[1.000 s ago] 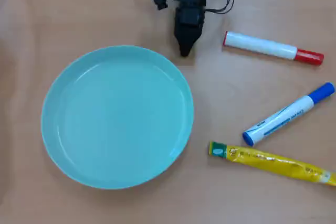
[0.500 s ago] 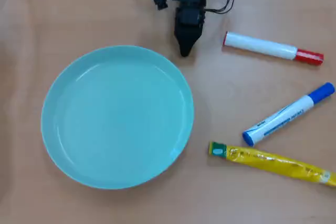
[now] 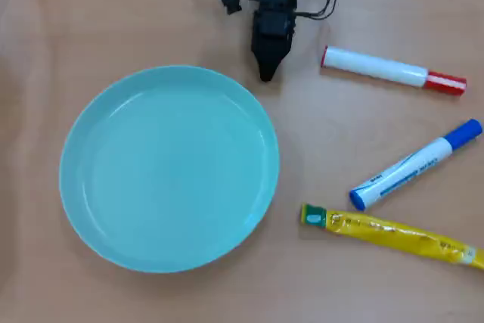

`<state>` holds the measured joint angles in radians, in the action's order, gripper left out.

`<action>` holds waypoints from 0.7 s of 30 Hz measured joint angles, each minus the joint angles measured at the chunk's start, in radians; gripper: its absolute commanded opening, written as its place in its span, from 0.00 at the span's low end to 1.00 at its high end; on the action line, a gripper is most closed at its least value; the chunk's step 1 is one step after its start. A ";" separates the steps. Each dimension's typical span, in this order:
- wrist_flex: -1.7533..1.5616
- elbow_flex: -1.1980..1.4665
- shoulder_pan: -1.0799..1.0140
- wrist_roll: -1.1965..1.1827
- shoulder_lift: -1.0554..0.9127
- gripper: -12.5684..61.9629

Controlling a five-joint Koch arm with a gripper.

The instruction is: Pick up the red pen.

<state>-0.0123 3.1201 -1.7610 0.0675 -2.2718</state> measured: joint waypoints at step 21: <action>1.233 -0.851 0.212 0.006 0.000 0.08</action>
<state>1.2210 2.2688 -1.5493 0.0736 -2.2718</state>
